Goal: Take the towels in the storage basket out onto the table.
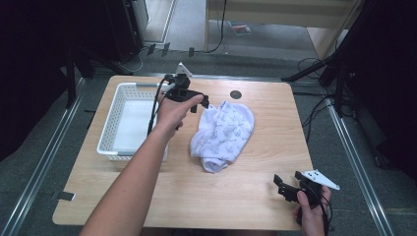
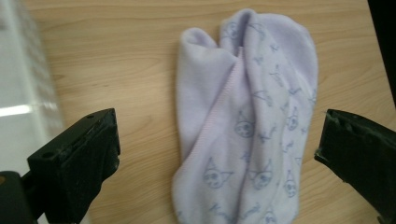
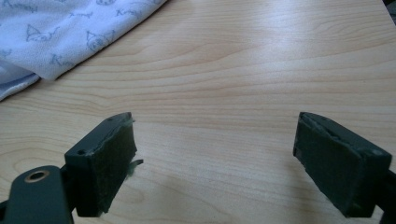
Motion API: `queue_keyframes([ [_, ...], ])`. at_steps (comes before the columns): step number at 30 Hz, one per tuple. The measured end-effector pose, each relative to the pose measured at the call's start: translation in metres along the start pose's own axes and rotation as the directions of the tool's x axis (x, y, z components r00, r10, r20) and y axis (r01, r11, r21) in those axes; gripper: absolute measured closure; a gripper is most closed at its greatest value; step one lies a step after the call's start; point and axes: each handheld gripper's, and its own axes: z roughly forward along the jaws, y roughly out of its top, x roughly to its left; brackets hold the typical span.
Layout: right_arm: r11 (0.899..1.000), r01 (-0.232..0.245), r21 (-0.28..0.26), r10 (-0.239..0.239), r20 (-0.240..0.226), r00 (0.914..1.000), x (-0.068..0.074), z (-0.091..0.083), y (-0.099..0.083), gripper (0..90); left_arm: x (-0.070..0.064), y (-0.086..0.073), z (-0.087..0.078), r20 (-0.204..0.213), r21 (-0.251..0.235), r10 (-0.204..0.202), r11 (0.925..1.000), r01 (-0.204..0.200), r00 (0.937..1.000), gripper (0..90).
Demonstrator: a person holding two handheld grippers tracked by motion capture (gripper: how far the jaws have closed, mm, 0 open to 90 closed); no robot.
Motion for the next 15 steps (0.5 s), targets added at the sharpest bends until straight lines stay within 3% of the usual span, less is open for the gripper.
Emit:
queue_keyframes([
  [3,1.000,0.000,0.001,0.000,0.001,1.0000,0.000,0.000,0.000,13.5,0.015,-0.002,-0.011,-0.014,-0.016,-0.019,0.9997,0.018,0.9997,0.0],
  [10,1.000,0.000,0.002,0.000,0.003,1.0000,0.000,0.000,0.000,13.5,0.045,-0.009,-0.032,-0.080,-0.027,-0.017,0.9995,0.015,0.9967,0.0],
  [15,1.000,0.002,0.003,-0.002,0.004,1.0000,0.000,0.000,0.000,13.5,0.068,-0.017,-0.043,-0.080,-0.036,-0.045,0.9985,0.042,0.9958,0.0],
])
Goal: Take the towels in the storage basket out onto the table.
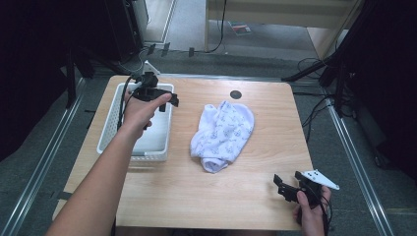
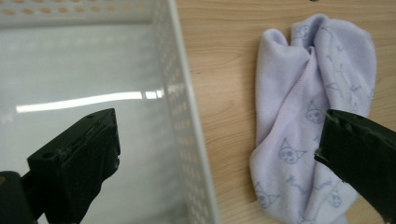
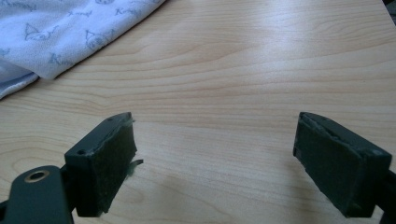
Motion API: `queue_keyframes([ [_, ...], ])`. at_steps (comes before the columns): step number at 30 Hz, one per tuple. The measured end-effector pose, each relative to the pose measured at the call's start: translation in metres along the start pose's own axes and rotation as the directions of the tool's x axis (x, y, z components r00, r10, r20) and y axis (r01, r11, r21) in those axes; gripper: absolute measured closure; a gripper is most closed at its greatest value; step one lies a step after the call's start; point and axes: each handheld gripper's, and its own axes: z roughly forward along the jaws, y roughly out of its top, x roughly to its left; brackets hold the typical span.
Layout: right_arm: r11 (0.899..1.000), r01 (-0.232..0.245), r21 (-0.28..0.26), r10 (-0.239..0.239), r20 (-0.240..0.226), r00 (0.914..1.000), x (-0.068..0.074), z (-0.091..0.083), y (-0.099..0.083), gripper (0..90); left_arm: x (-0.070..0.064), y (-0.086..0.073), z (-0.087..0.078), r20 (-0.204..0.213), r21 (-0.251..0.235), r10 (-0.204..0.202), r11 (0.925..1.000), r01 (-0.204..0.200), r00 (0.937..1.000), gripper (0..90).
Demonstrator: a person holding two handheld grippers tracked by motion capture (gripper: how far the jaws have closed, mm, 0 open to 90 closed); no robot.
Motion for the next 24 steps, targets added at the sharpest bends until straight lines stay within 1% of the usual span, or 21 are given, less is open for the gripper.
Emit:
queue_keyframes([
  [1,1.000,0.000,0.000,0.000,0.000,1.0000,0.000,0.000,0.000,13.5,0.004,-0.002,-0.002,0.002,-0.004,-0.008,1.0000,0.008,1.0000,0.0],
  [3,1.000,0.000,0.000,0.000,0.001,1.0000,0.000,0.000,0.000,13.5,0.013,-0.004,-0.006,0.029,-0.004,-0.022,0.9998,0.022,0.9993,0.0],
  [4,1.000,-0.002,0.000,0.002,0.001,1.0000,0.000,0.000,0.000,13.5,0.016,-0.006,-0.008,0.037,-0.006,-0.028,0.9996,0.028,0.9989,0.0],
  [6,1.000,-0.002,0.000,0.002,0.001,1.0000,0.000,0.000,0.000,13.5,0.022,-0.009,-0.012,0.028,-0.009,-0.022,0.9997,0.022,0.9994,0.0],
  [8,1.000,-0.001,0.000,0.001,0.001,1.0000,0.000,0.000,0.000,13.5,0.029,-0.013,-0.017,0.026,-0.019,-0.031,0.9993,0.032,0.9992,0.0],
  [9,1.000,0.000,0.000,0.000,0.001,1.0000,0.000,0.000,0.000,13.5,0.032,-0.014,-0.019,0.023,-0.014,-0.025,0.9996,0.025,0.9994,0.0],
  [13,1.000,-0.002,0.000,0.002,0.002,1.0000,0.000,0.000,0.000,13.5,0.045,-0.022,-0.025,-0.003,-0.037,-0.037,0.9986,0.037,0.9993,0.0],
  [16,1.000,-0.002,0.000,0.002,0.002,1.0000,0.000,0.000,0.000,13.5,0.053,-0.032,-0.030,-0.009,-0.048,-0.038,0.9982,0.037,0.9992,0.0],
  [18,1.000,-0.002,0.000,0.002,0.003,1.0000,0.000,0.000,0.000,13.5,0.055,-0.039,-0.032,-0.026,-0.055,-0.030,0.9981,0.029,0.9992,0.0],
  [19,1.000,-0.002,0.000,0.002,0.003,1.0000,0.000,0.000,0.000,13.5,0.056,-0.045,-0.034,-0.032,-0.062,-0.017,0.9979,0.015,0.9993,0.0],
  [21,1.000,-0.003,0.001,0.003,0.004,1.0000,0.000,0.000,0.000,13.5,0.059,-0.052,-0.036,-0.027,-0.072,-0.017,0.9973,0.015,0.9995,0.0],
  [24,1.000,-0.003,0.000,0.003,0.005,1.0000,0.000,0.000,0.000,13.4,0.064,-0.066,-0.038,-0.042,-0.096,-0.017,0.9953,0.013,0.9990,0.0],
])
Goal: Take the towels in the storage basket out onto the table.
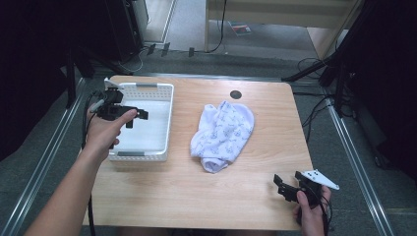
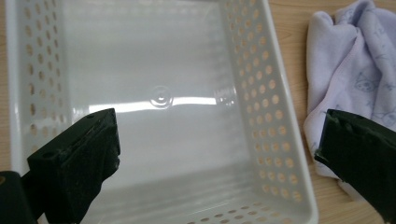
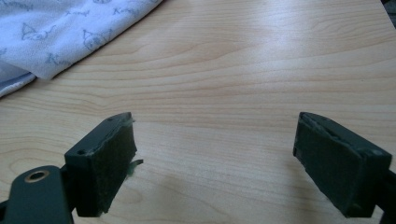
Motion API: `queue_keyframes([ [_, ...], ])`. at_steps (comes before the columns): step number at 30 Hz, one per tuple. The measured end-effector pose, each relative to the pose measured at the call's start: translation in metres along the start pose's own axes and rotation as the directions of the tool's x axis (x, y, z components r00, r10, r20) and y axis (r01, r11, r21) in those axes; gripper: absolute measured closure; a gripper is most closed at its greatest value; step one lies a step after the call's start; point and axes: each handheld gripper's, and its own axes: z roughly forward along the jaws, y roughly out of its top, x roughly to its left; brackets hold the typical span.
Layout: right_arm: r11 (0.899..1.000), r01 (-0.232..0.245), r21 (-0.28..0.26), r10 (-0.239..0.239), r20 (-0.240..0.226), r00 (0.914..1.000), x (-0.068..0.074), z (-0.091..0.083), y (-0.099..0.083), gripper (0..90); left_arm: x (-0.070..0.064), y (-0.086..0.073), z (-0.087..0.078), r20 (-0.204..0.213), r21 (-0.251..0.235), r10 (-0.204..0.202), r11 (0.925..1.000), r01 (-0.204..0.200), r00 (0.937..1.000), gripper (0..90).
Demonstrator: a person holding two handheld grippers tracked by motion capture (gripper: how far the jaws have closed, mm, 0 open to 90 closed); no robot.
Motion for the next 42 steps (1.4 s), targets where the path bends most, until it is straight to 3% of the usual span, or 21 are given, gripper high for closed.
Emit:
queue_keyframes([
  [5,1.000,0.000,0.000,0.000,0.003,1.0000,0.000,0.000,0.000,13.4,0.008,-0.025,-0.005,-0.019,-0.048,0.002,0.9988,-0.003,0.9998,0.0],
  [12,1.000,0.000,-0.001,0.000,0.007,1.0000,0.000,0.000,0.000,13.4,0.022,-0.065,-0.007,-0.007,-0.110,0.011,0.9939,-0.012,0.9999,0.0],
  [18,1.000,0.000,-0.002,0.000,0.010,1.0000,0.000,0.000,0.000,13.4,0.029,-0.089,-0.012,-0.037,-0.167,0.021,0.9855,-0.027,0.9991,0.0],
  [20,1.000,0.003,-0.003,-0.003,0.010,0.9999,0.000,0.000,0.000,13.4,0.036,-0.101,-0.014,-0.055,-0.215,0.023,0.9760,-0.034,0.9982,0.0],
  [21,1.000,0.004,-0.003,-0.004,0.011,0.9999,0.000,0.000,0.000,13.4,0.041,-0.110,-0.015,-0.070,-0.260,0.011,0.9652,-0.029,0.9975,0.0],
  [22,1.000,0.004,-0.003,-0.004,0.011,0.9999,0.000,0.000,0.000,13.4,0.041,-0.110,-0.015,-0.070,-0.260,0.011,0.9652,-0.029,0.9975,0.0],
  [23,1.000,0.004,-0.004,-0.004,0.011,0.9999,0.000,0.000,0.000,13.4,0.044,-0.115,-0.015,-0.073,-0.279,0.004,0.9599,-0.024,0.9973,0.0],
  [24,1.000,0.003,-0.005,-0.003,0.012,0.9999,0.000,-0.001,0.000,13.4,0.052,-0.124,-0.016,-0.071,-0.315,-0.013,0.9489,-0.011,0.9974,0.0],
  [25,1.000,0.003,-0.005,-0.003,0.012,0.9999,0.000,-0.001,0.000,13.4,0.052,-0.124,-0.016,-0.071,-0.315,-0.013,0.9489,-0.011,0.9974,0.0],
  [27,1.000,0.002,-0.005,-0.002,0.012,0.9999,0.000,-0.001,0.000,13.4,0.059,-0.134,-0.015,-0.077,-0.356,-0.035,0.9345,0.006,0.9964,0.0],
  [28,1.000,0.002,-0.005,-0.002,0.013,0.9999,0.001,0.000,0.000,13.4,0.065,-0.144,-0.012,-0.077,-0.386,-0.055,0.9222,0.021,0.9955,0.0],
  [29,1.000,0.002,-0.005,-0.002,0.013,0.9999,0.001,0.000,0.000,13.4,0.065,-0.144,-0.012,-0.077,-0.386,-0.055,0.9222,0.021,0.9955,0.0],
  [30,1.000,0.005,-0.005,-0.005,0.014,0.9999,0.001,0.000,0.000,13.4,0.071,-0.153,-0.009,-0.083,-0.410,-0.064,0.9119,0.024,0.9945,0.0],
  [31,1.000,0.005,-0.005,-0.005,0.014,0.9999,0.001,0.000,0.000,13.4,0.071,-0.153,-0.009,-0.083,-0.410,-0.064,0.9119,0.024,0.9945,0.0],
  [32,1.000,0.006,-0.006,-0.006,0.018,0.9998,0.001,0.000,0.000,13.4,0.077,-0.163,-0.008,-0.076,-0.429,-0.070,0.9029,0.030,0.9947,0.0],
  [33,1.000,0.006,-0.006,-0.006,0.018,0.9998,0.001,0.000,0.000,13.4,0.077,-0.163,-0.008,-0.076,-0.429,-0.070,0.9029,0.030,0.9947,0.0],
  [37,1.000,0.004,-0.008,-0.004,0.023,0.9997,0.001,-0.001,0.000,13.4,0.091,-0.184,0.000,-0.069,-0.476,-0.074,0.8790,0.032,0.9949,0.0],
  [39,1.000,0.004,-0.011,-0.004,0.022,0.9998,0.001,-0.001,0.000,13.4,0.099,-0.193,0.003,-0.060,-0.488,-0.087,0.8718,0.047,0.9944,0.0],
  [41,1.000,0.004,-0.011,-0.004,0.021,0.9998,0.001,-0.001,-0.001,13.4,0.102,-0.195,0.006,-0.058,-0.489,-0.094,0.8703,0.054,0.9939,0.0],
  [42,1.000,0.009,-0.013,-0.009,0.013,0.9999,0.001,-0.001,-0.001,13.4,0.105,-0.197,0.009,-0.076,-0.486,-0.094,0.8730,0.046,0.9927,0.0],
])
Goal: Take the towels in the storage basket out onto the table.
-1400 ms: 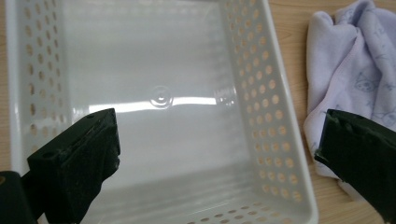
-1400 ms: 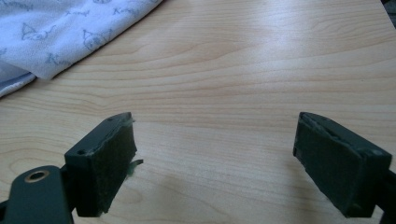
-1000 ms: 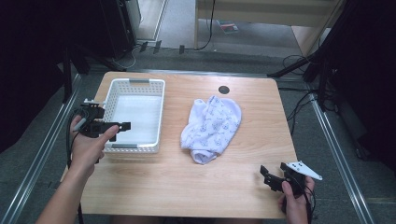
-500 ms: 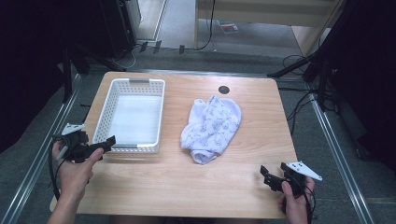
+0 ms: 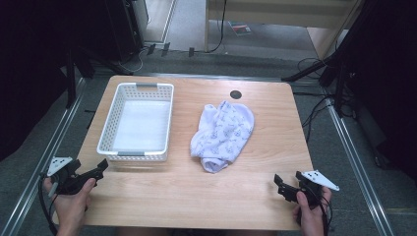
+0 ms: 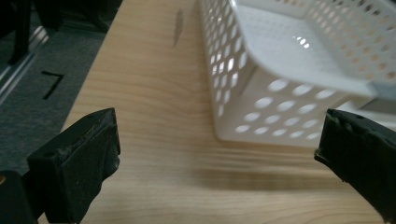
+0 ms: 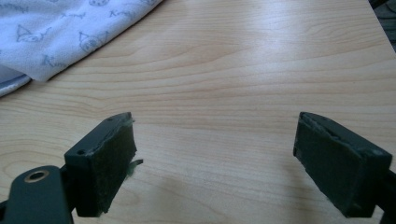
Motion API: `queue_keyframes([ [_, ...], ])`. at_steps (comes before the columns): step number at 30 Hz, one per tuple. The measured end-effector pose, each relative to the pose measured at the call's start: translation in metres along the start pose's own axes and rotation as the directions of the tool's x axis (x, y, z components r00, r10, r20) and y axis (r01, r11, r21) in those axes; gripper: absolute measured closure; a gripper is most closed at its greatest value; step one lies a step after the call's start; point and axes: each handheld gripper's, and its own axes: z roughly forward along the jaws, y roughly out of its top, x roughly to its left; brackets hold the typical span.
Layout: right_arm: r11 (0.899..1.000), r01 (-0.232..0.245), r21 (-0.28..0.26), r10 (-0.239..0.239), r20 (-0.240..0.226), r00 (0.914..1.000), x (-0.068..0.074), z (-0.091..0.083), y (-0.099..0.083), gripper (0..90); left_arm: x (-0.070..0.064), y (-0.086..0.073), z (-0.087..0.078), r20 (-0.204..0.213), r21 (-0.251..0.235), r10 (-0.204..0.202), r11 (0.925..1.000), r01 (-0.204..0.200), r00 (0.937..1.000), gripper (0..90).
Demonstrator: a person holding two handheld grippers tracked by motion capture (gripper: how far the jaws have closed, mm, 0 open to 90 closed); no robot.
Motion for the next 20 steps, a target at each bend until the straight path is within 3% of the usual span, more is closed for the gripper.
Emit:
queue_keyframes([
  [2,1.000,0.001,0.000,-0.001,0.001,1.0000,0.000,0.000,0.000,13.4,0.005,-0.006,0.004,-0.023,0.015,-0.008,0.9999,0.008,0.9997,0.0],
  [4,1.000,0.006,0.004,-0.006,0.004,1.0000,0.001,0.000,0.000,13.3,0.010,-0.009,0.007,-0.012,0.033,-0.043,0.9985,0.044,0.9990,0.0],
  [8,1.000,0.007,0.004,-0.007,0.007,1.0000,0.001,0.000,0.000,13.3,0.013,-0.008,0.009,-0.006,0.013,-0.063,0.9979,0.063,0.9980,0.0],
  [20,1.000,0.003,0.013,-0.003,0.022,0.9998,0.002,0.001,0.000,13.3,0.004,-0.010,0.012,-0.030,0.017,0.003,0.9999,-0.002,0.9996,0.0],
])
